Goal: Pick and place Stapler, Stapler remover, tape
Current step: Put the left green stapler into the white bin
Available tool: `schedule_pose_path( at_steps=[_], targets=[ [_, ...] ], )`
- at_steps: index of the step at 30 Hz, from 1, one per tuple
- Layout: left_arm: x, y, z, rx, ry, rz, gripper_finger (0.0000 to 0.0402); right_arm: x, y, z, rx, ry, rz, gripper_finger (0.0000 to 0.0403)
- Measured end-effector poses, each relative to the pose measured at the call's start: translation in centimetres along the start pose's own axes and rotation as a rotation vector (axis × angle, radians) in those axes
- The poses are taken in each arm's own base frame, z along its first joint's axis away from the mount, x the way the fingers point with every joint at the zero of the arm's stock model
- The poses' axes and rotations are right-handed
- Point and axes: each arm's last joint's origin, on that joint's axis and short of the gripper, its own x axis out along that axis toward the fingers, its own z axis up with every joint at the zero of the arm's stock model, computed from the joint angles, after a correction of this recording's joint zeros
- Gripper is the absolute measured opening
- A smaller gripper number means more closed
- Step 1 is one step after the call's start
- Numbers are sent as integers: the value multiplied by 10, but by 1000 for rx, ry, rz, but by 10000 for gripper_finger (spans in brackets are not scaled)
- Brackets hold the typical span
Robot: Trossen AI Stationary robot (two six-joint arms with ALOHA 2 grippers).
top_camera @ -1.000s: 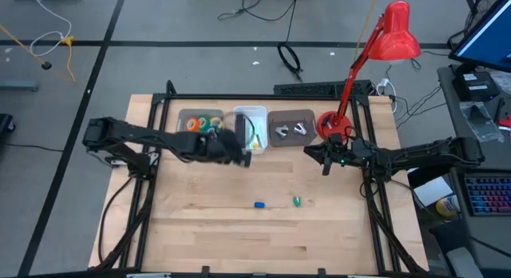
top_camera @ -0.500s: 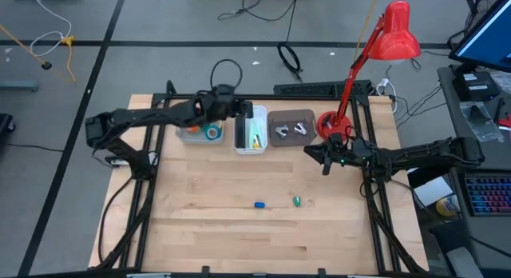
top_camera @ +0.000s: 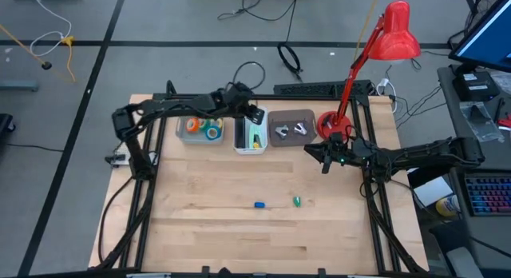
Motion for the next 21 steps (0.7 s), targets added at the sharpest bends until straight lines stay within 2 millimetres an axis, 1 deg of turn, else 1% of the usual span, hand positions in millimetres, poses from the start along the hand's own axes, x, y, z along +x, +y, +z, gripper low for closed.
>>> schedule_pose_path(
  at_steps=[3,7,10,16,21],
  targets=[
    [13,-3,4,83,99,58,76,0,0,0,0,0,0,59],
    [20,-1,9,155,203,139,76,0,0,0,0,-1,-1,59],
    [25,0,10,201,217,148,76,0,0,0,-1,-3,-8,59],
    [40,4,-1,251,273,157,76,0,-1,0,0,-12,-22,59],
    [48,5,-1,263,245,167,77,0,-1,0,0,-11,-22,59]
  ],
)
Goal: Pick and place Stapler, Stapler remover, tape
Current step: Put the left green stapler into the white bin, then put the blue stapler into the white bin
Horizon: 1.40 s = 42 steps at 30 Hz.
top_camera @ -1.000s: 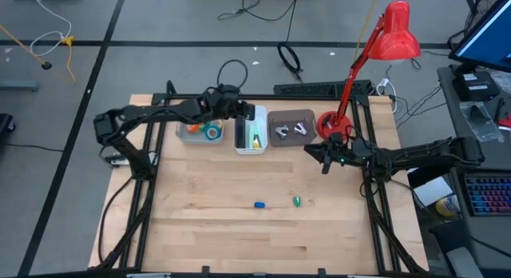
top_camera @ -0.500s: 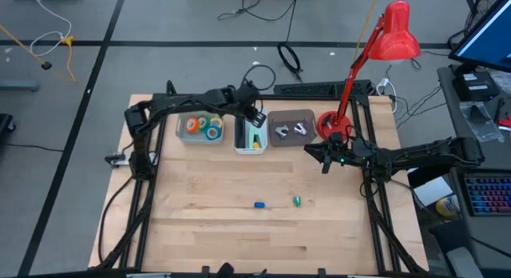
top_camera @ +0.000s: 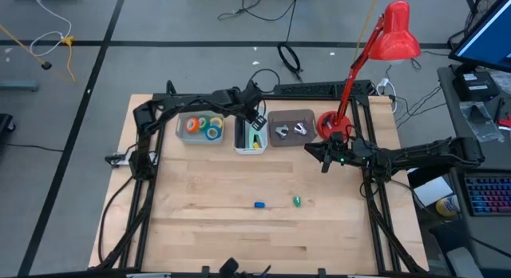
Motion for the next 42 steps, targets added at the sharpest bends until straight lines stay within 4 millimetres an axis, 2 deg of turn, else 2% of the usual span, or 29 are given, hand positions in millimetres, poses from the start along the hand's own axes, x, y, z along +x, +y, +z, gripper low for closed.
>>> schedule_pose_path(
  at_steps=[5,9,18,29,35,38,42],
  targets=[
    [6,2,2,22,-20,3,77,0,0,0,1,-2,1,59],
    [17,1,-4,46,22,14,77,0,0,1,2,-6,3,59],
    [24,3,-5,47,24,27,89,0,0,1,13,-6,3,59],
    [25,3,-4,79,12,41,173,0,0,1,21,-6,3,59],
    [24,2,-4,80,11,34,202,0,0,0,20,-5,4,59],
    [12,2,0,76,3,-32,208,0,0,0,20,-4,5,59],
    [-32,-2,8,36,-28,-174,209,0,0,0,20,-4,5,59]
  ],
)
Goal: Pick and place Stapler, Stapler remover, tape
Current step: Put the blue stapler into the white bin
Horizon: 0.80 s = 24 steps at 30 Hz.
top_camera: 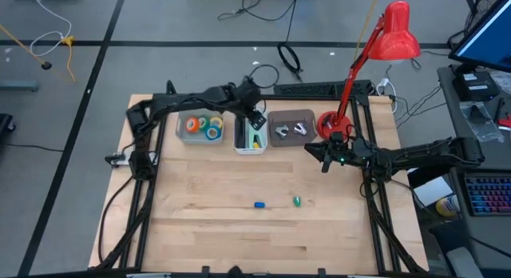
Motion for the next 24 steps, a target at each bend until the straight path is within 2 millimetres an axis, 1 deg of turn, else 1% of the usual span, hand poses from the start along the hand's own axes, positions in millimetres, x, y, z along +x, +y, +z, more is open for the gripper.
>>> schedule_pose_path(
  at_steps=[2,5,8,13,15,17,20,23,24],
  targets=[
    [-24,-14,-1,19,13,-109,209,0,0,0,0,0,0,59],
    [-54,-45,-14,196,62,-222,209,0,0,0,-11,0,0,59],
    [-71,-80,-32,397,85,-268,209,0,0,0,-23,-3,2,59],
    [-83,-136,-65,793,67,-266,210,0,0,0,-23,-1,2,59],
    [-86,-156,-78,910,44,-249,209,0,0,0,-23,-1,1,59],
    [-89,-172,-89,994,26,-234,209,0,0,0,-23,0,1,59],
    [-92,-190,-101,1046,-4,-249,209,0,0,0,-23,1,1,59],
    [-93,-205,-113,1003,-8,-280,209,0,0,0,-23,1,1,59],
    [-90,-211,-116,984,-8,-288,209,0,0,0,-23,1,1,59]
  ],
)
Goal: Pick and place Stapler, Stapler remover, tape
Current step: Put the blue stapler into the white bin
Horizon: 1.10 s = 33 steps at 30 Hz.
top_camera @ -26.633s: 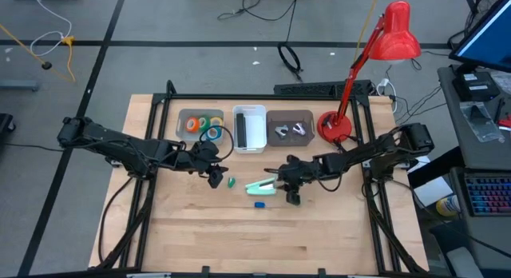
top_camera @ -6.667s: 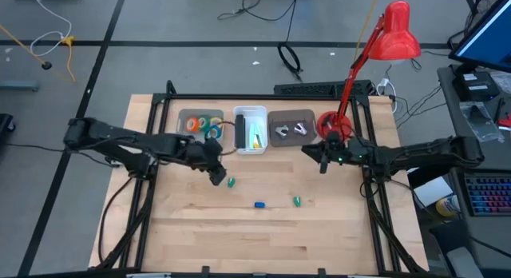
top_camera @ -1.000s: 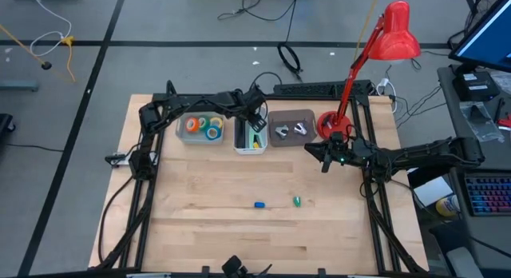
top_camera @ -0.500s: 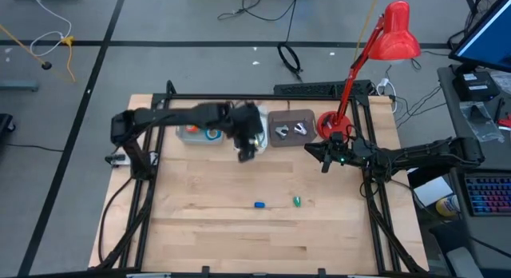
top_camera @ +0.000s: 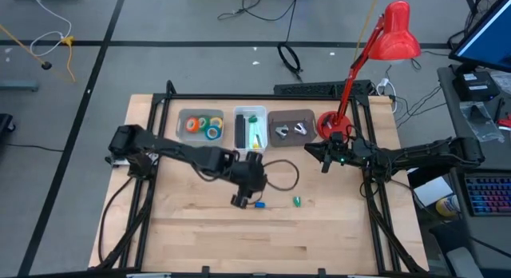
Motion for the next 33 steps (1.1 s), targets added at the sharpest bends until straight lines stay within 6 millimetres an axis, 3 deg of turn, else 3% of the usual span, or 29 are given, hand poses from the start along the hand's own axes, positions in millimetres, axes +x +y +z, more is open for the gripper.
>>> schedule_pose_path(
  at_steps=[11,28,33],
  targets=[
    [51,-35,1,-143,39,-61,209,0,-2,-3,-11,32,-17,59],
    [107,-35,-16,-258,132,-227,209,0,-2,-3,-12,34,-17,59],
    [110,-35,-16,-276,119,-227,209,0,-2,-3,-12,34,-17,59]
  ],
)
